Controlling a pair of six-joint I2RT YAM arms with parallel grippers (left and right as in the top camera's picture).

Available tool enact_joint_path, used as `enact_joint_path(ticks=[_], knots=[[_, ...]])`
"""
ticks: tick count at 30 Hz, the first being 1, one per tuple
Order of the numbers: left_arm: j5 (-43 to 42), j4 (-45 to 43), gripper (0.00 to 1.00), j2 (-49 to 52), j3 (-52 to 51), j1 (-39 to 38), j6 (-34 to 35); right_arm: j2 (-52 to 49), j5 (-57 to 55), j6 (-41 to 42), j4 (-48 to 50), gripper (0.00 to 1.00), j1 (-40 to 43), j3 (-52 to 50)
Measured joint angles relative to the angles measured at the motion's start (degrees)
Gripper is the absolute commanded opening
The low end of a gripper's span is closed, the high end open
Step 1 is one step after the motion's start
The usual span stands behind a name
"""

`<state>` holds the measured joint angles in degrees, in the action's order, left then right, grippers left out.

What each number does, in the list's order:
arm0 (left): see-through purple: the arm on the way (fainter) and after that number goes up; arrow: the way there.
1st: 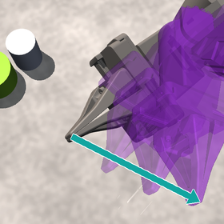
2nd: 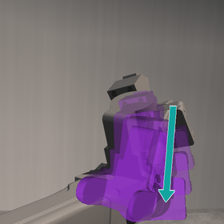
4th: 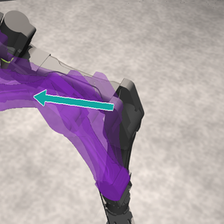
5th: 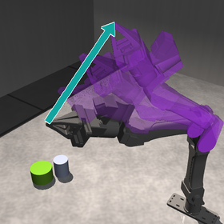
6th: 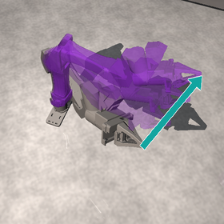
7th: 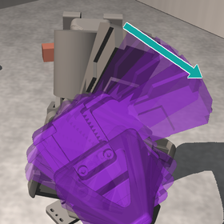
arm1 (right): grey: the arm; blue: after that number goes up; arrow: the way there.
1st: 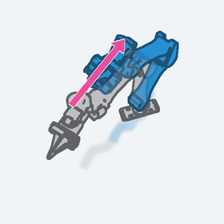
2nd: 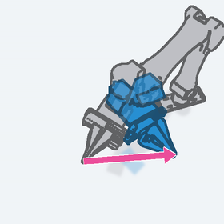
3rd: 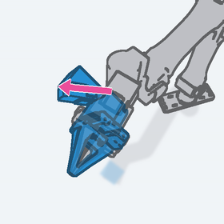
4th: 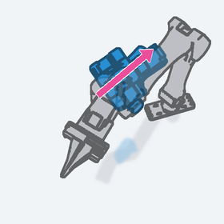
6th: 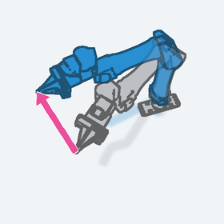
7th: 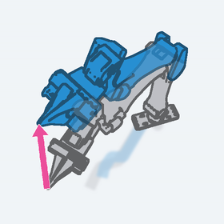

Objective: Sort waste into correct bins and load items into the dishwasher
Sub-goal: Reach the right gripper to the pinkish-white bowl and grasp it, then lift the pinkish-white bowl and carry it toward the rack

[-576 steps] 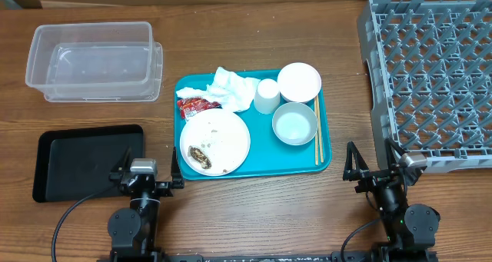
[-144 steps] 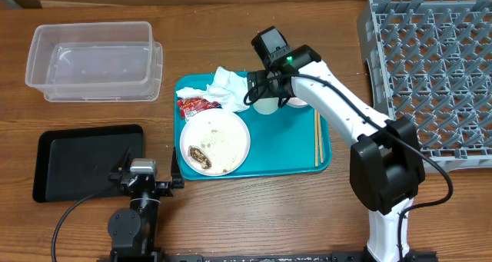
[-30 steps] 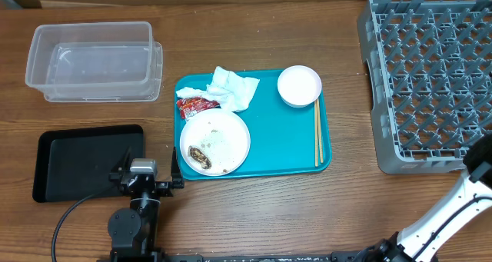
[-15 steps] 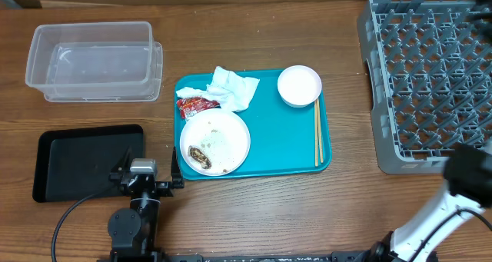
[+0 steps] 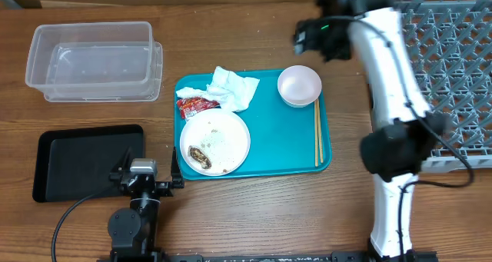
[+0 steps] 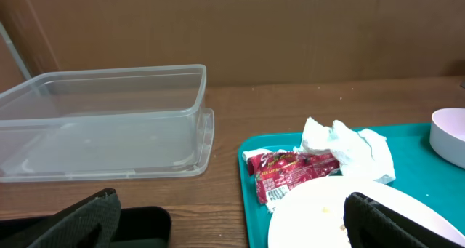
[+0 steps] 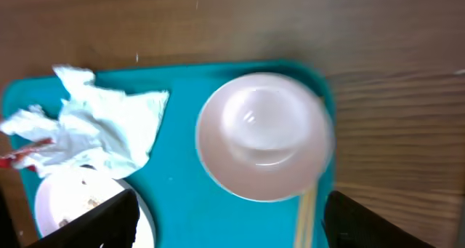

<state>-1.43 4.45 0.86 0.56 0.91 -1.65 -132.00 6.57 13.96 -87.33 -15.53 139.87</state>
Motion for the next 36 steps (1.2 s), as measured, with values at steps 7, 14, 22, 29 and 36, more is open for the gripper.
enact_joint_path(ticks=[7,14,22,29,36], knots=[[0.00,0.00,1.00,0.00,0.00,0.00,-0.02,-3.39,-4.37,3.69,6.38,0.55,-7.65,-6.88],[0.00,0.00,1.00,0.00,0.00,0.00,-0.02,-3.63,-9.81,5.95,13.70,0.52,-11.52,-16.68],[0.00,0.00,1.00,0.00,0.00,0.00,0.00,-4.24,-12.59,6.80,14.84,0.33,-11.54,-19.37],[0.00,0.00,1.00,0.00,0.00,0.00,0.00,-4.24,-11.82,7.39,12.50,0.04,-11.56,-19.21],[0.00,0.00,1.00,0.00,0.00,0.00,0.00,-4.92,-9.94,7.41,0.20,0.04,-10.91,-7.65]])
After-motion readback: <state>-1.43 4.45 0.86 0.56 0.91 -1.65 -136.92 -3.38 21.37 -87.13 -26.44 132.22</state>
